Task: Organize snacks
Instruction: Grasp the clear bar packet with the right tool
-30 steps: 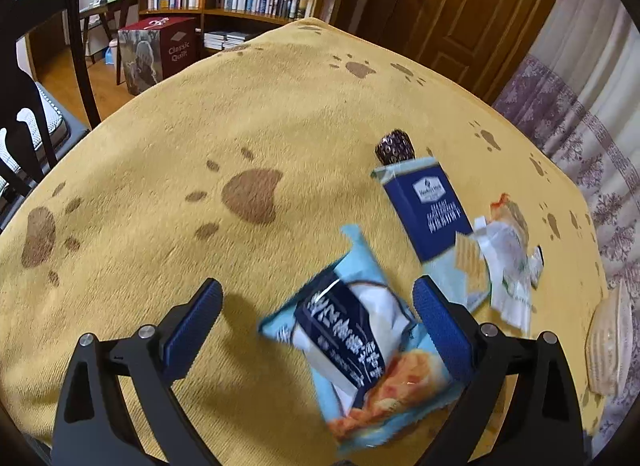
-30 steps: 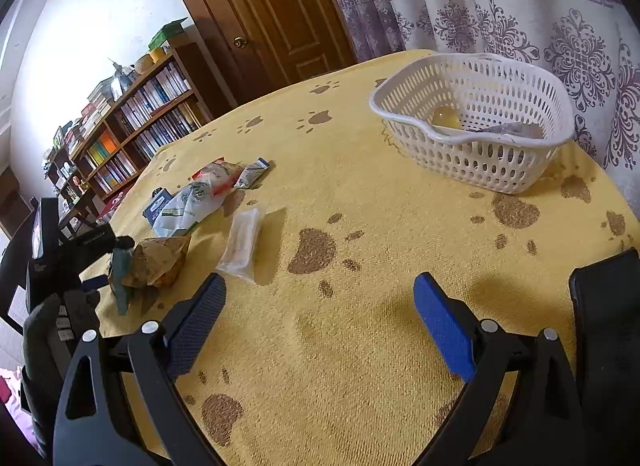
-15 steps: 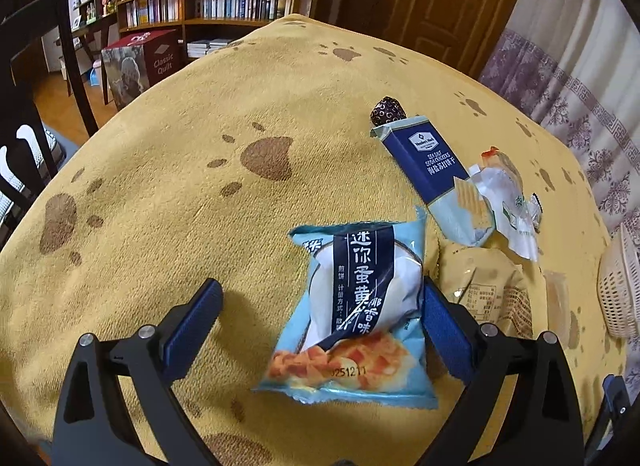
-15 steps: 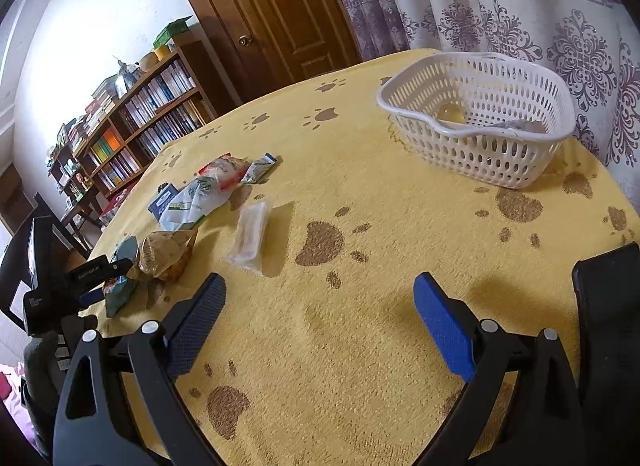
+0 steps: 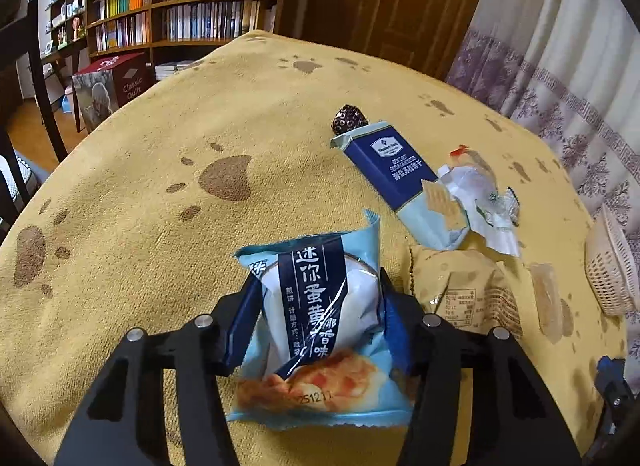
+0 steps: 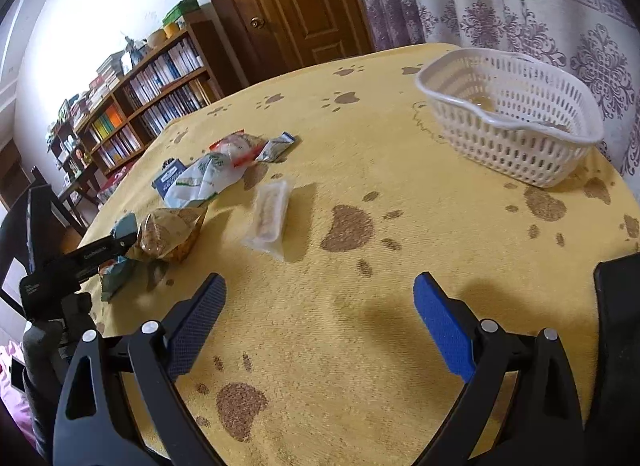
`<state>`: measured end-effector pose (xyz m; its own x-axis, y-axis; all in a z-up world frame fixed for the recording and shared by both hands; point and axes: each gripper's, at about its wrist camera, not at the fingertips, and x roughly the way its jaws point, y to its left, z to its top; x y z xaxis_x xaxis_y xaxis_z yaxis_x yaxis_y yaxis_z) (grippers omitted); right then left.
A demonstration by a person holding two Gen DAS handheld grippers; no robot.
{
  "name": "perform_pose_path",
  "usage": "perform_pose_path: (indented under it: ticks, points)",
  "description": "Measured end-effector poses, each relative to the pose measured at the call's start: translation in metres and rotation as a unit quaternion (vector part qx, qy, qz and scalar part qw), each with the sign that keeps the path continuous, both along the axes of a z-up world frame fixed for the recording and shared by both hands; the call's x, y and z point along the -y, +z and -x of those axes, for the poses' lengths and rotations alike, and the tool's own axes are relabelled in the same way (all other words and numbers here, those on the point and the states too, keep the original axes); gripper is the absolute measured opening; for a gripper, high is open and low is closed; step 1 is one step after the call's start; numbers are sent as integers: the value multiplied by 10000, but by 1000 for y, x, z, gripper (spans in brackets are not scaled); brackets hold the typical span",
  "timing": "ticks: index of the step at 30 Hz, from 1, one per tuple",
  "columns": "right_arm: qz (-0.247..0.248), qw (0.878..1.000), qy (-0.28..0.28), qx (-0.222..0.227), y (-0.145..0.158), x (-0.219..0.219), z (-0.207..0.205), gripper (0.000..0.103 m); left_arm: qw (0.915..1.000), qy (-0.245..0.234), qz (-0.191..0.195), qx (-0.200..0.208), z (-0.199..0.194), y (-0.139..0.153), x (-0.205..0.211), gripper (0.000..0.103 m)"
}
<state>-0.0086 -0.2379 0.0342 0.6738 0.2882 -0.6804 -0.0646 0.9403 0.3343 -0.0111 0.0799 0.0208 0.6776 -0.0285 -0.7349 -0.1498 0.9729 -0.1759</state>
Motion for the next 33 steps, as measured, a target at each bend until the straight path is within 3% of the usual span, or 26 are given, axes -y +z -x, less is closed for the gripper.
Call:
perform_pose_path:
  ticks: [12,19,21,23,27,29,33]
  points:
    - [242,9993,232,-136,1,-33,-38,96,9983,84,34,583,21,19,-18,55]
    - [645,9968,435,-157,-1,-62,-72,96,9976,72,181,669,28,25,-29,55]
    - [731,9960,480,-154,-2,-68,-78,91,9975,81,187,677,31,25,-32,55]
    - [886,9946,494,-218,-5,-74,-85,79,9975,77,209,671,32,25,-35,55]
    - [1005,9930,497,-366,-12,-77,-96,64,9976,53,228,651,32,24,-36,55]
    - [1077,9920,464,-457,-17,-78,-99,50,9977,44,225,644,31,23,-35,55]
    - [1252,9905,391,-404,-18,-76,-100,36,9978,29,238,624,29,22,-34,55]
